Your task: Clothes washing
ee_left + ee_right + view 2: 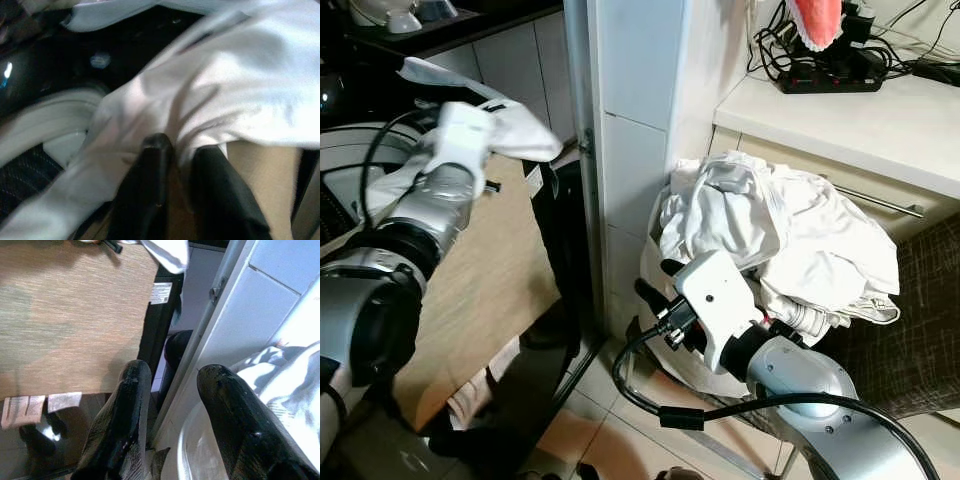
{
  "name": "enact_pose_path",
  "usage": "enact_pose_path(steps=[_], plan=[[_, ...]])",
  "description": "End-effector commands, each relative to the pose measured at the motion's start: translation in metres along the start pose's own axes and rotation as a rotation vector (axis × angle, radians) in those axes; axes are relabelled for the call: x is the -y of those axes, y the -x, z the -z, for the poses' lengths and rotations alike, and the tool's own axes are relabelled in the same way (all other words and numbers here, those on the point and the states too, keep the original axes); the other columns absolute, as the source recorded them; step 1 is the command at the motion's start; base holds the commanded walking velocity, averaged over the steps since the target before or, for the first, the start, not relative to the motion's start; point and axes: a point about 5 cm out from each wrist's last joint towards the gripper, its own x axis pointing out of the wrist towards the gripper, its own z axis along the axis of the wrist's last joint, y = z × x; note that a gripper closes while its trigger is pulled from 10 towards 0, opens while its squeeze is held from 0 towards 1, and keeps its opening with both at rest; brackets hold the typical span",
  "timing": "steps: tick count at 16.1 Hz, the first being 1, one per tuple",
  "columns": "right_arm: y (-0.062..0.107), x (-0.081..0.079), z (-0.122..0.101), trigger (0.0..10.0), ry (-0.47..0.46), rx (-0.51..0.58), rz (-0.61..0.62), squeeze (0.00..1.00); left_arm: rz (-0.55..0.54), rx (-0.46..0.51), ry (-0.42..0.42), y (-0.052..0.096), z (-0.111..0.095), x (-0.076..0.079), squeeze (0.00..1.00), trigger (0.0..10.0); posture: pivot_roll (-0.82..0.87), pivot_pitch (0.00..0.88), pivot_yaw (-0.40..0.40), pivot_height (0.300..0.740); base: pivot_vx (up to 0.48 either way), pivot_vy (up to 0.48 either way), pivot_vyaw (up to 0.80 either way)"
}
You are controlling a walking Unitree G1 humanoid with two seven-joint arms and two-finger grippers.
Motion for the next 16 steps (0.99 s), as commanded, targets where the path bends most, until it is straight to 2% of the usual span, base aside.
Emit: enact_pose_path(steps=[1,2,5,6,7,9,10,11,14,16], plan=[[0.002,0.004,-0.004,10.0,0.018,0.006,0.015,0.0,-0.053,-0.021,0.075,-0.001,0.002,-0.009,0.0,0.0,-0.41,0.0,0.039,0.74,0.0,0.0,0.0],[0.002,0.006,-0.004,10.0,0.019,0.006,0.019,0.0,-0.276,0.042,0.172,-0.002,-0.011,-0.041,0.0,0.0,-0.41,0.0,0.035,0.74,0.0,0.0,0.0],[0.001,0.006,-0.004,10.0,0.019,0.004,0.014,0.0,-0.426,0.09,0.151,0.0,-0.021,-0.062,0.0,0.0,-0.41,0.0,0.032,0.74,0.0,0.0,0.0],[0.001,0.005,-0.004,10.0,0.019,0.004,0.008,0.0,-0.445,0.069,0.155,0.0,-0.019,-0.065,0.0,10.0,-0.41,0.0,0.032,0.74,0.0,0.0,0.0],[0.0,0.005,-0.005,10.0,0.02,0.004,0.003,0.0,-0.453,0.053,0.161,0.0,-0.017,-0.067,0.0,10.0,-0.41,0.0,0.032,0.74,0.0,0.0,0.0],[-0.001,0.004,-0.004,10.0,0.022,-0.004,-0.009,0.0,-0.43,0.059,0.054,0.0,-0.021,-0.068,0.0,10.0,-0.4,0.0,0.034,0.74,0.0,0.0,0.0],[-0.001,0.003,-0.003,10.0,0.022,-0.01,-0.015,0.0,-0.325,0.058,0.07,-0.002,-0.022,-0.062,0.49,10.0,-0.4,0.0,0.037,0.74,0.0,0.0,0.0],[-0.001,0.003,-0.002,10.0,0.022,-0.014,-0.018,0.0,-0.264,0.051,0.091,-0.003,-0.022,-0.057,1.0,10.0,-0.4,0.0,0.04,0.74,0.0,0.0,0.0],[-0.003,0.002,-0.001,10.0,0.025,-0.026,-0.027,0.0,-0.231,0.007,0.152,-0.004,-0.016,-0.052,1.0,10.0,-0.4,0.0,0.048,0.74,0.0,0.0,0.0],[-0.006,0.002,-0.001,10.0,0.019,-0.015,-0.016,0.0,-0.25,0.011,0.16,-0.003,-0.017,-0.056,1.0,10.0,-0.38,0.0,0.06,0.74,0.0,0.0,0.0]])
